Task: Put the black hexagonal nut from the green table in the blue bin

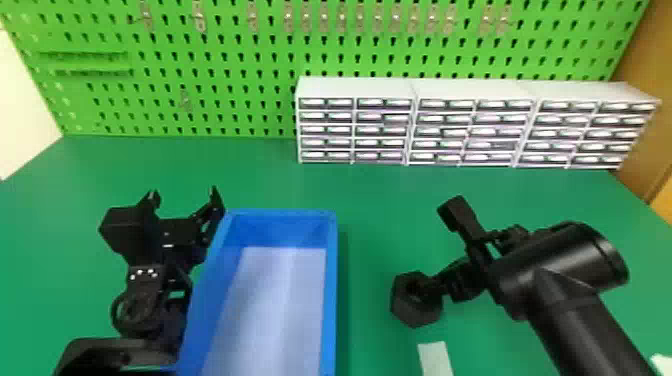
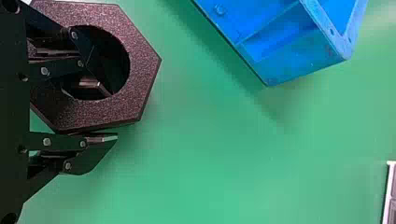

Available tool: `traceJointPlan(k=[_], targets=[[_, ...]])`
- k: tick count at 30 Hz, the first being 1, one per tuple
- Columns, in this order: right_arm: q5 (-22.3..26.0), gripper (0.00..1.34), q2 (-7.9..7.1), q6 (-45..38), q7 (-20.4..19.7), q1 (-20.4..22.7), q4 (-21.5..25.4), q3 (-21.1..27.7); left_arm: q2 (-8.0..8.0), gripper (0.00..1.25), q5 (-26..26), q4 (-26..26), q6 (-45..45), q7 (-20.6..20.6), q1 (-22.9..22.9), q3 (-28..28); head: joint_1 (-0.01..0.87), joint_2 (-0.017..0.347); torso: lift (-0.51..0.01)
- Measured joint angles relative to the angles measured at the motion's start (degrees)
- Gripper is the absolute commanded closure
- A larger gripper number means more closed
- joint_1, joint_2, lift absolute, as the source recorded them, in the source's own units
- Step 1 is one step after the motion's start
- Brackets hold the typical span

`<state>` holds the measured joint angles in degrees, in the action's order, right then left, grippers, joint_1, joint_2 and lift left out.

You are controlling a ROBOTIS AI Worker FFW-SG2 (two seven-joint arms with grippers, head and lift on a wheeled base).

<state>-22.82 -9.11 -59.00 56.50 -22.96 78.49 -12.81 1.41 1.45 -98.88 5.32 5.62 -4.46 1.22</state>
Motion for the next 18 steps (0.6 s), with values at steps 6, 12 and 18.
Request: traceJointPlan(k=[6,12,18], targets=[[0.1,0.99,-0.01,0.0,0.0,0.4,1.3,2.2,0.0,0.32,0.0,0.0,0.0,0.0,0.0,0.0,0.657,0.057,-0.095],[0.4,0.99,0.23,0.2,0.0,0.7,2.2,5.1,0.0,0.32,0.0,0.2,0.0,0.0,-0.1,-0.1,0.657,0.057,-0.095],[1.4,0.99,0.41,0.9,0.0,0.9,3.1,7.7,-0.02,0.32,-0.1,0.3,-0.1,0.0,-0.1,-0.2,0.657,0.057,-0.095]])
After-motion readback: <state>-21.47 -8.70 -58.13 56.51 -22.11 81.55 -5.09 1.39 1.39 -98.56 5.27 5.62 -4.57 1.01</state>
